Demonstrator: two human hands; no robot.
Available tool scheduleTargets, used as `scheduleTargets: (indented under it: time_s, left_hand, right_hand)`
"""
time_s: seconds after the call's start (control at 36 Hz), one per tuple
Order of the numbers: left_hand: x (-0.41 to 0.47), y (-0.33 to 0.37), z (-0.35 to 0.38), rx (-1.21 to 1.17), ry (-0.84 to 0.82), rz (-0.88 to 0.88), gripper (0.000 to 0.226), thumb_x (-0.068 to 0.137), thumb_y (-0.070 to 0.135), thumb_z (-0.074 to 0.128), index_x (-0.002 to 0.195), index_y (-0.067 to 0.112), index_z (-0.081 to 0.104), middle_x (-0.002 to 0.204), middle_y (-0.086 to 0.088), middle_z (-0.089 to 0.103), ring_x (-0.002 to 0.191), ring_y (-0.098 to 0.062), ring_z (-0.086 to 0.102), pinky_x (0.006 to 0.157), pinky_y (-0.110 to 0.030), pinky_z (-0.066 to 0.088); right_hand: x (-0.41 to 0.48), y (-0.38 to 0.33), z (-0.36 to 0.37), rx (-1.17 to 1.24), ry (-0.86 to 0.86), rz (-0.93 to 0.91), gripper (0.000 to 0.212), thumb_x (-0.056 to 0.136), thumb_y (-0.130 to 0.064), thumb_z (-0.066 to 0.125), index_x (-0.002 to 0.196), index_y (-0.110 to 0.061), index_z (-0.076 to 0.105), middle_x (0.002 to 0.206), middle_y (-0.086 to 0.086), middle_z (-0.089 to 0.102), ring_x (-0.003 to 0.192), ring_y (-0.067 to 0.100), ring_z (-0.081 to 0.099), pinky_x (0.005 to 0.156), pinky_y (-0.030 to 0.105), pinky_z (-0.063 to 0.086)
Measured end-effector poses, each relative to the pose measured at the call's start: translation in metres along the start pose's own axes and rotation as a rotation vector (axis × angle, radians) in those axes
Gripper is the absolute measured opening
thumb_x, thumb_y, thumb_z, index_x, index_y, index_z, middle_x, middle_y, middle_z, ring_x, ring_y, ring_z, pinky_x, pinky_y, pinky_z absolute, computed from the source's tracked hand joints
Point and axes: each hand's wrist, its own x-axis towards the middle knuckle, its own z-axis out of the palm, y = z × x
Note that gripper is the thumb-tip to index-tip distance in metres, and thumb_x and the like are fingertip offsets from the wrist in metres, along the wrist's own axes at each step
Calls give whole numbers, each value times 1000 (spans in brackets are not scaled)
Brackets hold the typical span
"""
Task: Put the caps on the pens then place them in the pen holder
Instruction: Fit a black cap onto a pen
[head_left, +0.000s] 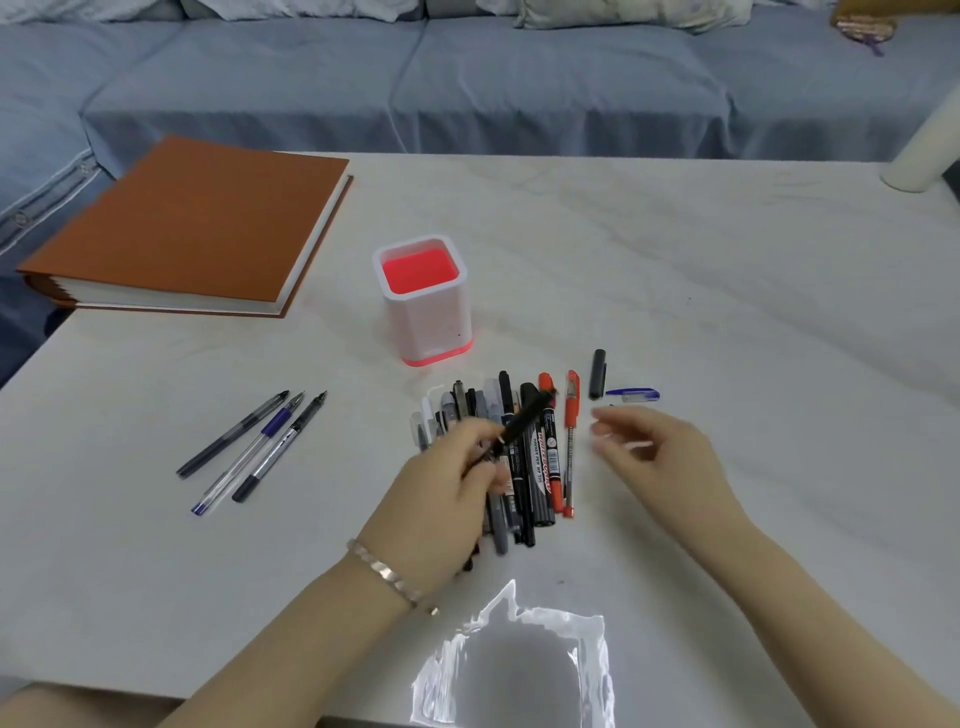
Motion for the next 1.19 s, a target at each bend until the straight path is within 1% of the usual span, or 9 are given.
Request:
scheduleTargets:
  time_s: [0.06, 0.11, 0.19, 0.47, 0.58, 0.69, 0.81, 0.94, 1.19]
  left_hand:
    - [2, -2, -6, -300, 110, -118, 23, 89, 3, 47, 91, 25, 54, 74, 1, 69, 75, -22, 69, 75, -33, 56]
    - [3, -1, -13, -579, 161, -240, 10, 87, 5, 51, 91, 12, 56, 65, -5, 72, 67, -17, 70, 61, -28, 59]
    - [1, -5, -21, -832, 205, -318, 6, 87, 11, 53, 81, 9, 54, 66, -9, 73, 64, -18, 71, 53, -22, 57]
    - [-8, -7, -29, -1357, 234, -404, 20, 91, 10, 44, 73, 7, 52, 71, -13, 73, 63, -17, 71, 54, -26, 58]
    - [-9, -4, -29, -1429, 241, -437, 40, 91, 9, 44, 55, 6, 61, 71, -14, 73, 63, -18, 71, 57, -30, 58]
    - [-10, -7, -26, -1415, 256, -411, 24, 91, 8, 44, 69, 7, 53, 72, -14, 73, 66, -19, 71, 59, -30, 59]
    - [-11, -10, -22, -1341, 284, -350, 16, 90, 8, 44, 75, 8, 51, 74, -14, 74, 70, -21, 72, 57, -27, 59]
    - [-15, -8, -18, -1290, 333, -291, 12, 89, 5, 44, 83, 12, 51, 73, -13, 74, 69, -22, 72, 56, -28, 58]
    - [-21, -4, -14, -1235, 346, -240, 14, 88, 3, 45, 81, 13, 51, 72, -11, 74, 68, -20, 72, 55, -25, 58]
  right_hand:
    - [12, 8, -6, -197, 93, -42, 23, 85, -2, 54, 100, -11, 69, 96, -1, 67, 79, 10, 58, 76, 14, 41]
    - [23, 15, -7, -343, 57, -47, 24, 86, -1, 48, 99, -6, 68, 101, 10, 64, 94, 24, 56, 78, 27, 40]
    - [36, 26, 1, -512, -35, 15, 25, 89, -11, 46, 108, -8, 62, 112, 10, 54, 108, 26, 49, 76, 29, 36]
    - [30, 31, 7, -580, -42, 18, 17, 91, -20, 50, 95, -10, 63, 105, 5, 55, 105, 22, 49, 76, 31, 41]
    - [15, 23, 4, -374, -34, -18, 9, 89, -21, 52, 83, -20, 58, 85, -2, 60, 89, 20, 57, 74, 29, 43]
    - [-5, -2, 3, 38, -36, 14, 17, 83, -13, 63, 76, -28, 60, 75, -6, 65, 74, 13, 61, 65, 5, 42]
    - [-25, -26, 3, 284, -42, 2, 24, 75, -5, 69, 74, -29, 67, 68, -6, 68, 67, 6, 60, 65, 4, 44]
    - [-42, -40, 8, 340, -62, -5, 27, 71, -5, 73, 73, -32, 70, 78, -12, 70, 69, 15, 62, 65, 5, 45]
    - [-50, -52, 13, 317, -88, -33, 30, 70, -6, 74, 70, -35, 68, 77, -14, 68, 61, 6, 55, 61, 4, 42]
